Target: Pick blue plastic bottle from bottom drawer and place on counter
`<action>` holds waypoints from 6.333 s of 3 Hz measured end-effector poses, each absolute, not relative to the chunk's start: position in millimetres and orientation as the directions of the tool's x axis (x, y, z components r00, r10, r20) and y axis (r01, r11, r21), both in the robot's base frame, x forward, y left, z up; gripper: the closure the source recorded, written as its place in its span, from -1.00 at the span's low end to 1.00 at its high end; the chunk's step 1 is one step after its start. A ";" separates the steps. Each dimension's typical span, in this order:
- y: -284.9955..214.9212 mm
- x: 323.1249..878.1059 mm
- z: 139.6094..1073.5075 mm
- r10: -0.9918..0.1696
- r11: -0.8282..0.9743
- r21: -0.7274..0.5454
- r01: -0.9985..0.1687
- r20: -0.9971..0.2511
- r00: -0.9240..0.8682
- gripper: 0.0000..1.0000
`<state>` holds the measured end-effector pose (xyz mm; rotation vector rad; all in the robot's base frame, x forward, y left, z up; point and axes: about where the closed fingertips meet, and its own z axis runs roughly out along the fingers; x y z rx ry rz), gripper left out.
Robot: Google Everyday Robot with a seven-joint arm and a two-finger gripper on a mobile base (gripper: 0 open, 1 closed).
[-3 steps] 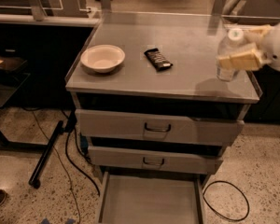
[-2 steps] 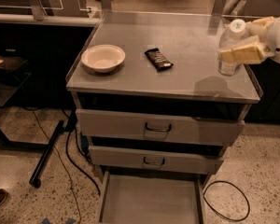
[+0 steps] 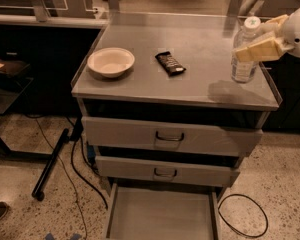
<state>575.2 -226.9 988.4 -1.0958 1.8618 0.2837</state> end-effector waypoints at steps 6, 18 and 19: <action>-198.3 593.7 941.7 -0.575 0.352 0.022 -0.936 -0.784 -0.234 1.00; -248.8 659.5 939.6 -0.391 0.444 0.146 -0.884 -0.856 -0.338 -1.00; -248.8 659.5 939.6 -0.391 0.444 0.146 -0.884 -0.856 -0.338 -1.00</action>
Offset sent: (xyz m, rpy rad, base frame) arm 0.0104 0.0099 -0.0180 0.0549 0.2205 0.1764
